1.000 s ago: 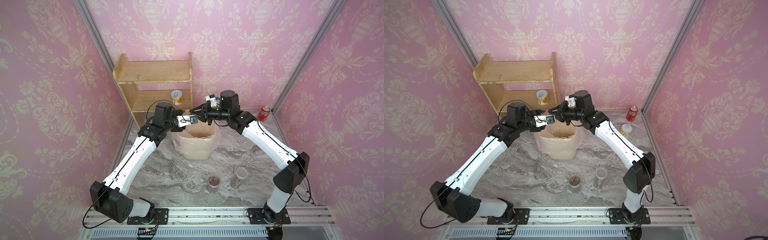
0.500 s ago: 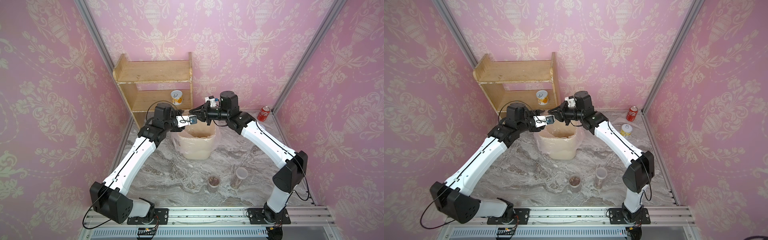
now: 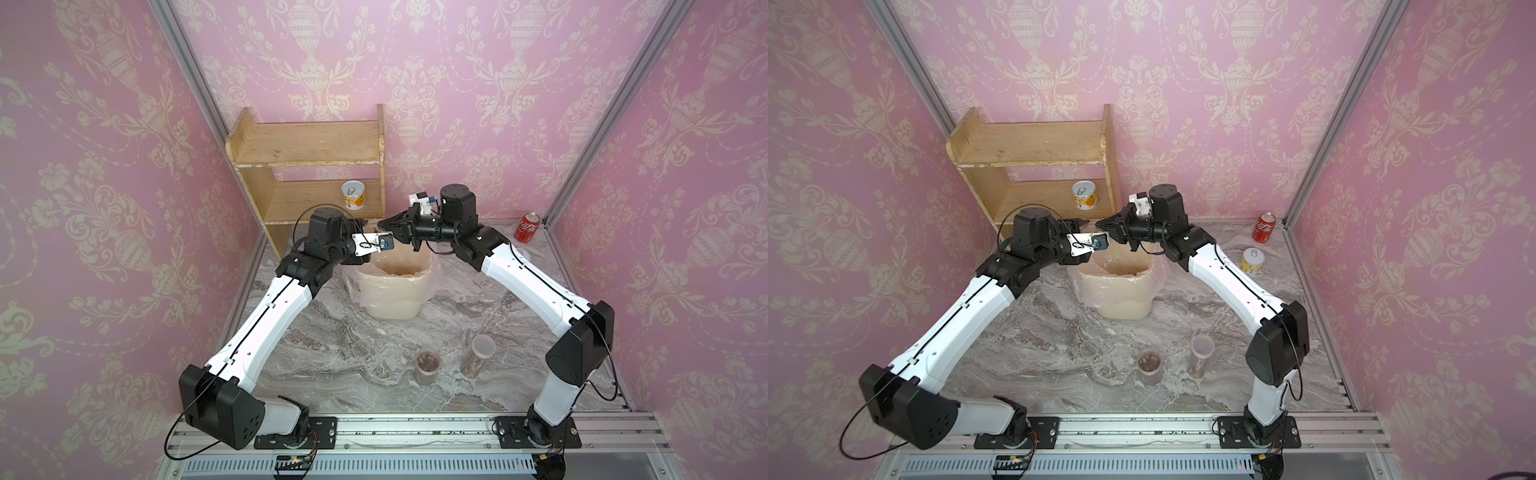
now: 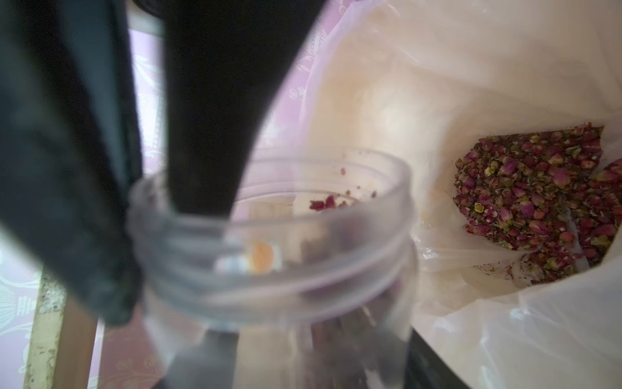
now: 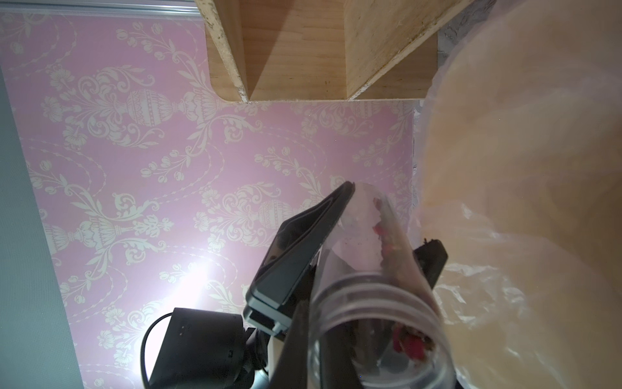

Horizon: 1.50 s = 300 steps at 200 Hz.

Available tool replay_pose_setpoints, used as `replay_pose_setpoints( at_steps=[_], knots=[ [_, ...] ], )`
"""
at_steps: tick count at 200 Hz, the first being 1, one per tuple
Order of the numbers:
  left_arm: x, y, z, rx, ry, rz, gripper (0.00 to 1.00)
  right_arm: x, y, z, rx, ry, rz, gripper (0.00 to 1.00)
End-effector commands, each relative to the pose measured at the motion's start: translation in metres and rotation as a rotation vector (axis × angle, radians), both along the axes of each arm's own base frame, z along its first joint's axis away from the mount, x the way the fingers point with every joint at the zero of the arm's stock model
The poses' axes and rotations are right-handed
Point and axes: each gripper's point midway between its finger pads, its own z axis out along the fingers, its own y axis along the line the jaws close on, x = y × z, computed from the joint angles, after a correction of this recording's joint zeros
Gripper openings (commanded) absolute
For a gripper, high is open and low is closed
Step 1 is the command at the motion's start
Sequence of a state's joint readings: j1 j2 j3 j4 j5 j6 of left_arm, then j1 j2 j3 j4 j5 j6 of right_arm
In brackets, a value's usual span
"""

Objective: Empty the moldy dried flower tea in the jars
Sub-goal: Pour the moldy dried flower tea into the trash bin.

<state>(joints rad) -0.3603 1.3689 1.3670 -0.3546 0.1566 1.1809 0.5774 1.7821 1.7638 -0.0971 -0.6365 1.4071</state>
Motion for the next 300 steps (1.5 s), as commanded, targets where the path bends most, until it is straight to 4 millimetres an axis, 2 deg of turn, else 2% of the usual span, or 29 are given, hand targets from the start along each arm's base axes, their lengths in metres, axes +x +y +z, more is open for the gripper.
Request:
replay_pose_setpoints(
  at_steps=[1, 59, 112, 140, 167, 212, 242, 258, 270, 300],
  knots=[
    [-0.008, -0.004, 0.019, -0.064, -0.039, -0.022, 0.75, -0.001, -0.004, 0.005, -0.001, -0.061, -0.004, 0.0],
    [-0.008, 0.0, 0.016, -0.051, -0.045, -0.015, 0.84, 0.0, -0.009, 0.0, -0.006, -0.054, -0.012, 0.0],
    [-0.012, 0.005, 0.025, -0.103, -0.074, -0.008, 0.99, 0.003, -0.012, 0.002, -0.002, -0.061, -0.022, 0.0],
    [-0.012, 0.006, 0.031, -0.137, -0.089, -0.004, 0.99, 0.003, -0.014, 0.005, 0.006, -0.067, -0.025, 0.0],
    [-0.018, 0.009, 0.049, -0.235, -0.113, 0.016, 0.99, 0.004, -0.016, 0.011, 0.023, -0.084, -0.031, 0.0],
    [-0.04, 0.031, 0.112, -0.682, -0.123, 0.086, 0.99, 0.002, -0.02, 0.021, 0.05, -0.118, -0.031, 0.0],
    [-0.052, 0.061, 0.138, -1.088, -0.051, 0.253, 0.99, 0.0, -0.022, 0.026, 0.066, -0.148, -0.03, 0.0],
    [-0.051, 0.085, 0.134, -1.363, 0.033, 0.405, 0.99, -0.001, -0.023, 0.031, 0.081, -0.168, -0.027, 0.0],
    [-0.05, 0.095, 0.124, -1.542, 0.148, 0.496, 0.99, -0.003, -0.023, 0.035, 0.093, -0.184, -0.025, 0.0],
    [-0.046, 0.09, 0.106, -1.875, 0.415, 0.543, 0.99, -0.008, -0.026, 0.044, 0.117, -0.22, -0.022, 0.0]
  ],
)
